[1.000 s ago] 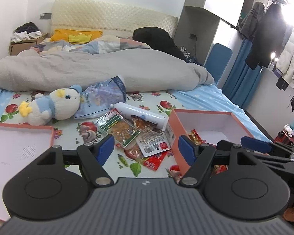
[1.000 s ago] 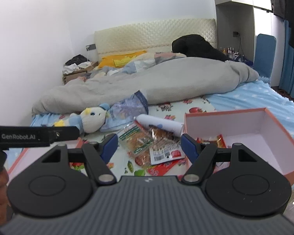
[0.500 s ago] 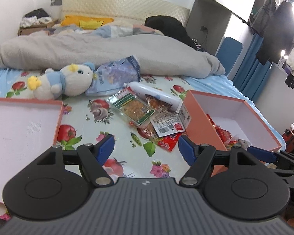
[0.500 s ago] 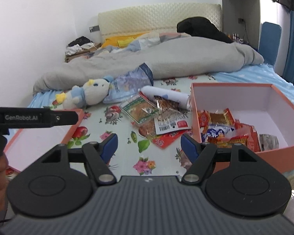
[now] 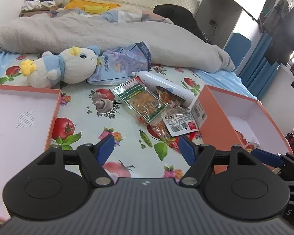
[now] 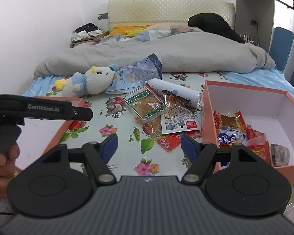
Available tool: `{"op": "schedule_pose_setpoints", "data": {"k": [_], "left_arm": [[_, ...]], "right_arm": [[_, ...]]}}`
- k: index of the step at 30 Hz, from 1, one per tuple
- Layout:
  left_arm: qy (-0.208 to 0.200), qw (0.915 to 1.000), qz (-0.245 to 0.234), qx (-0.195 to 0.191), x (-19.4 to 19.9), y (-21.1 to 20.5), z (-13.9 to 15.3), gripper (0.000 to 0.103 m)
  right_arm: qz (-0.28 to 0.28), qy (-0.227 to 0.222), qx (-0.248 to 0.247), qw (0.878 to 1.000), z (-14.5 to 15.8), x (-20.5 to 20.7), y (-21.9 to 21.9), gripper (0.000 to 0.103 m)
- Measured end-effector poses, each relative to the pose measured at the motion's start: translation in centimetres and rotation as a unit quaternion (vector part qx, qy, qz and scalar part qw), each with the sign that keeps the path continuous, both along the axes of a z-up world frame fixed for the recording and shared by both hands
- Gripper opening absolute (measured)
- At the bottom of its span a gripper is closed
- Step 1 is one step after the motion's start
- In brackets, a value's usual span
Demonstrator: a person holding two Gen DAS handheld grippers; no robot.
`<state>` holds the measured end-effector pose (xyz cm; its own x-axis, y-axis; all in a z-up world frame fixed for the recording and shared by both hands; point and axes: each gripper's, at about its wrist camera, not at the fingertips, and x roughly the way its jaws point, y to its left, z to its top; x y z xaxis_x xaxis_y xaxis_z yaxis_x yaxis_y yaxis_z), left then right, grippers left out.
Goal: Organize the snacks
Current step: 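Move both tools away from the box toward the snacks on the bed, then grasp the green-labelled snack bag with the left tool while the right tool grasps a dried-meat packet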
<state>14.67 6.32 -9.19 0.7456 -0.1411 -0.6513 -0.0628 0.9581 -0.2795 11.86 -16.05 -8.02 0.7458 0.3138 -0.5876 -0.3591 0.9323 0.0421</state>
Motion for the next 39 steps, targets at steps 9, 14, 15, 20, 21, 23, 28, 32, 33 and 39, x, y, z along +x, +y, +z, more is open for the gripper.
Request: {"op": "schedule_pose_setpoints", "data": {"k": [9, 14, 15, 20, 21, 23, 28, 32, 33, 39], "left_arm": [[0.010, 0.9991, 0.027, -0.030, 5.0, 2.7, -2.9, 0.076], [0.022, 0.9982, 0.024, -0.050, 8.7, 3.3, -5.6, 0.076], [0.024, 0.9979, 0.023, -0.056, 9.5, 3.5, -6.2, 0.076], [0.033, 0.9956, 0.025, -0.084, 12.7, 4.1, -9.0, 0.076], [0.035, 0.9947, 0.025, -0.094, 13.4, 4.2, -9.6, 0.076], [0.041, 0.9934, 0.022, -0.105, 14.7, 4.4, -10.7, 0.076], [0.042, 0.9929, 0.008, -0.111, 17.0, 4.5, -12.4, 0.075], [0.048, 0.9899, 0.003, -0.134, 19.0, 4.9, -13.9, 0.075], [0.048, 0.9886, 0.002, -0.143, 19.4, 5.1, -14.3, 0.075], [0.037, 0.9855, -0.013, -0.165, 21.5, 5.3, -15.5, 0.067]], "right_arm": [[0.014, 0.013, -0.010, 1.000, -3.1, 4.4, 1.8, 0.073], [0.012, 0.014, -0.027, 0.999, -5.2, 7.5, 2.7, 0.072], [0.012, 0.014, -0.030, 0.999, -5.6, 8.0, 2.9, 0.072], [0.011, 0.009, -0.045, 0.999, -7.4, 10.9, 4.0, 0.072], [0.009, 0.008, -0.047, 0.999, -7.7, 11.4, 4.1, 0.072], [0.000, 0.012, -0.053, 0.999, -8.3, 12.7, 4.4, 0.072], [-0.037, 0.039, -0.036, 0.998, -9.6, 16.2, 4.2, 0.072], [-0.040, 0.028, -0.050, 0.998, -10.1, 18.1, 5.1, 0.072], [-0.044, 0.022, -0.063, 0.997, -10.3, 18.6, 5.5, 0.072], [-0.094, 0.019, -0.083, 0.992, -10.8, 22.7, 6.0, 0.072]]}}
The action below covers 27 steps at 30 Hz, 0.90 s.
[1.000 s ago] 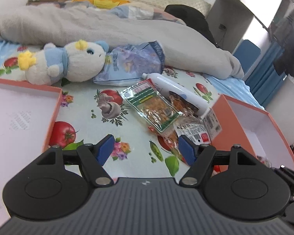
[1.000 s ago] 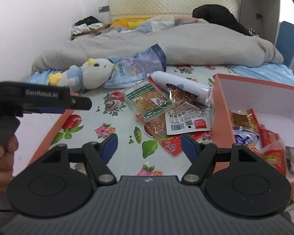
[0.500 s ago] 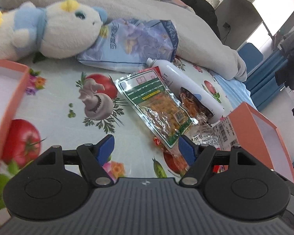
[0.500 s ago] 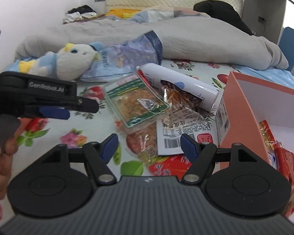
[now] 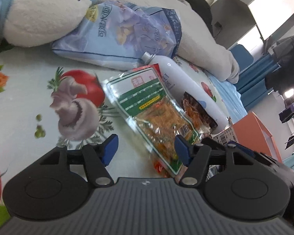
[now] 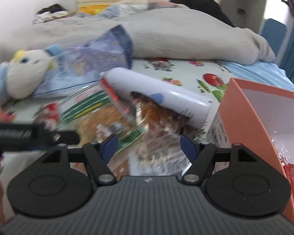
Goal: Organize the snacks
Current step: 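Grasp the green-labelled snack bag with the left tool while the right tool grasps a dried-meat packet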
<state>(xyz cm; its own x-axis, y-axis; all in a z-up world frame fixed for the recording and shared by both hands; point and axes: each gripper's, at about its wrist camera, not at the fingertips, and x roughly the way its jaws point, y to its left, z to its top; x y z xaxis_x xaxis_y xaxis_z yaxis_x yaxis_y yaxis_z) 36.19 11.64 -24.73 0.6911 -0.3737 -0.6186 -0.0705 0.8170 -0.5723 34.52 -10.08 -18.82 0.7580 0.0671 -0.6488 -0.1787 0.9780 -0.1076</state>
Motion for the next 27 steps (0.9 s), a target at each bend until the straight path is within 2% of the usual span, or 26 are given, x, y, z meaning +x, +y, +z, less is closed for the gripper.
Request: {"op": "schedule_pose_setpoints", "data": {"k": [3, 6, 10, 13, 16, 18, 20, 24, 25, 27], "left_arm": [[-0.008, 0.9999, -0.012, -0.004, 0.7, 0.0, -0.2, 0.064], [-0.012, 0.9994, -0.019, -0.026, 1.0, 0.3, -0.6, 0.062], [-0.020, 0.9975, -0.030, -0.060, 1.4, 0.6, -1.1, 0.062], [-0.033, 0.9947, -0.041, -0.088, 1.5, 0.7, -1.3, 0.062], [-0.046, 0.9916, -0.045, -0.112, 1.5, 0.7, -1.3, 0.061], [-0.043, 0.9913, -0.046, -0.116, 1.7, 0.5, -1.3, 0.053], [-0.035, 0.9933, -0.044, -0.101, 2.0, 0.0, -1.4, 0.050], [-0.032, 0.9954, -0.037, -0.083, 2.2, -0.8, -1.6, 0.033], [-0.033, 0.9957, -0.033, -0.080, 2.2, -0.8, -1.7, 0.031], [-0.034, 0.9954, -0.021, -0.087, 2.3, -0.8, -1.8, 0.025]], "right_arm": [[-0.022, -0.006, -0.013, 1.000, -0.3, 1.7, 0.1, 0.072], [-0.038, -0.005, -0.025, 0.999, -0.9, 2.9, 0.2, 0.072], [-0.041, 0.017, -0.017, 0.999, -2.0, 4.2, -0.2, 0.072], [-0.038, 0.047, 0.010, 0.998, -2.8, 4.6, -0.7, 0.073], [-0.032, 0.048, 0.008, 0.998, -3.0, 4.5, -0.5, 0.074], [-0.027, 0.051, 0.014, 0.998, -3.0, 4.3, -0.4, 0.072], [-0.019, 0.049, 0.011, 0.999, -3.0, 4.3, -0.2, 0.063], [-0.001, 0.042, -0.006, 0.999, -3.2, 4.2, 0.3, 0.060], [0.002, 0.041, -0.008, 0.999, -3.2, 4.2, 0.4, 0.058], [0.006, 0.041, -0.008, 0.999, -3.2, 4.2, 0.4, 0.056]]}}
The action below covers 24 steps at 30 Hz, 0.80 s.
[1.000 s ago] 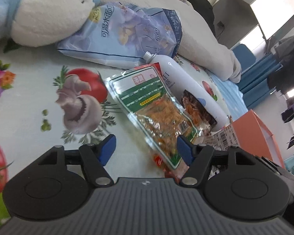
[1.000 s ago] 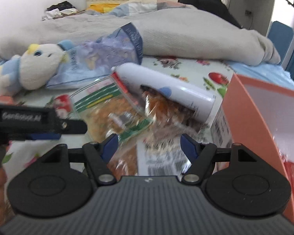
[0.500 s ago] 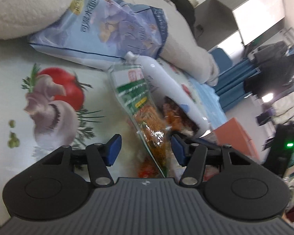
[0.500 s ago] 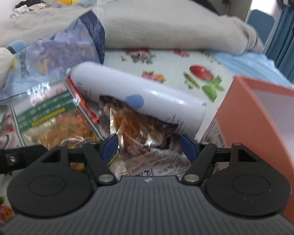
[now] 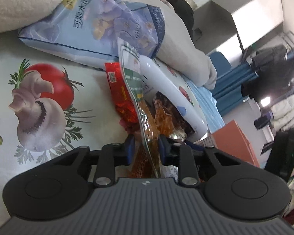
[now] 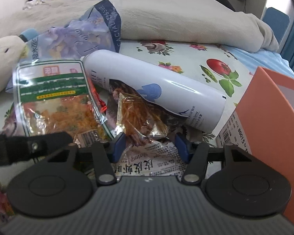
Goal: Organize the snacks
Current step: 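Grasp the green-labelled snack bag with the left tool while the right tool grasps a dried-meat packet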
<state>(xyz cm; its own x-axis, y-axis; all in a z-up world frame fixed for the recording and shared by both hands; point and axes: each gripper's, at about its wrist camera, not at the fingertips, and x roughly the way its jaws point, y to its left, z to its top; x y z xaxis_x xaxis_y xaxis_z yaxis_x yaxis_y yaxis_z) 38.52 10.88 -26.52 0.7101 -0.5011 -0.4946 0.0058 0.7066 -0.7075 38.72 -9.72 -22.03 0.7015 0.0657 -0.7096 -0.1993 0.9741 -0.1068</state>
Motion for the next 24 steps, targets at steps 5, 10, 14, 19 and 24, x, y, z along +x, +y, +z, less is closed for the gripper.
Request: {"op": "schedule_pose_setpoints", "data": {"k": [5, 10, 14, 19, 24], "left_arm": [[-0.017, 0.9997, 0.005, 0.014, -0.2, -0.8, 0.5, 0.018], [-0.017, 0.9996, 0.001, 0.024, -0.7, -0.9, 1.7, 0.017], [-0.016, 0.9993, 0.004, 0.034, -1.5, -0.9, 3.1, 0.017], [-0.016, 0.9980, 0.010, 0.060, -3.5, -1.0, 4.8, 0.017], [-0.015, 0.9961, 0.012, 0.087, -5.9, -0.9, 6.1, 0.016]], "right_arm": [[-0.012, -0.004, 0.024, 1.000, 0.7, -0.2, -0.5, 0.045], [-0.015, -0.010, 0.035, 0.999, 1.6, -1.0, -0.8, 0.042], [-0.009, -0.012, 0.043, 0.999, 2.4, -1.9, -0.9, 0.042], [0.000, -0.016, 0.043, 0.999, 3.1, -3.2, -0.4, 0.042], [-0.005, -0.012, 0.047, 0.999, 3.5, -4.5, -0.7, 0.042]]}}
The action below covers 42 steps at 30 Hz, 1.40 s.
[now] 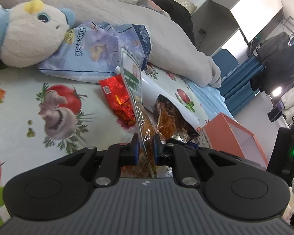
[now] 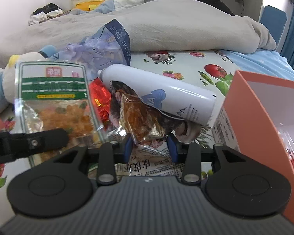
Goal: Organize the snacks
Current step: 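Grasp the green-labelled snack bag with the left tool while the right tool grasps a dried-meat packet, then lift both held packets and carry them over the pink box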
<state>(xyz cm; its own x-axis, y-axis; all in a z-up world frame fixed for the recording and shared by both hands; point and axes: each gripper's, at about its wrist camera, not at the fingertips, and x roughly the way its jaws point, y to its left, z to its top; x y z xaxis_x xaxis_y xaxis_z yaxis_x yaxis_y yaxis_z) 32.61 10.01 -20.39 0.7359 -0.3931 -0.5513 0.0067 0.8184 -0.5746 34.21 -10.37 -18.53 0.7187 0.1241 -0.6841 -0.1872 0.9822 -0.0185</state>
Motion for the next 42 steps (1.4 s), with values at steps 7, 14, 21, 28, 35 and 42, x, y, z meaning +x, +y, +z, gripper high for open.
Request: {"op": "schedule_pose_setpoints", "data": {"k": [7, 14, 21, 28, 35, 42], "left_arm": [[0.002, 0.9999, 0.004, 0.016, -3.6, -0.3, 0.9, 0.016], [0.010, 0.9992, 0.009, 0.038, -6.4, -0.6, 1.7, 0.016], [0.030, 0.9963, 0.020, 0.078, -8.7, -0.7, 2.5, 0.015], [0.052, 0.9929, 0.023, 0.104, -10.6, -1.0, 3.7, 0.015], [0.070, 0.9904, 0.023, 0.117, -12.9, -1.7, 3.9, 0.015], [0.091, 0.9872, 0.017, 0.130, -15.4, -3.1, 3.4, 0.015]], "right_arm": [[0.007, 0.009, 0.002, 1.000, 0.6, -2.8, -0.4, 0.042], [0.006, 0.019, -0.001, 1.000, 0.8, -5.5, -1.3, 0.042], [0.014, 0.033, -0.010, 0.999, 0.8, -7.3, -2.1, 0.042], [0.036, 0.059, -0.005, 0.998, 1.6, -9.5, -2.6, 0.042], [0.040, 0.083, 0.014, 0.996, 2.2, -12.3, -2.8, 0.042], [0.052, 0.094, 0.018, 0.994, 3.1, -14.4, -3.4, 0.042]]}}
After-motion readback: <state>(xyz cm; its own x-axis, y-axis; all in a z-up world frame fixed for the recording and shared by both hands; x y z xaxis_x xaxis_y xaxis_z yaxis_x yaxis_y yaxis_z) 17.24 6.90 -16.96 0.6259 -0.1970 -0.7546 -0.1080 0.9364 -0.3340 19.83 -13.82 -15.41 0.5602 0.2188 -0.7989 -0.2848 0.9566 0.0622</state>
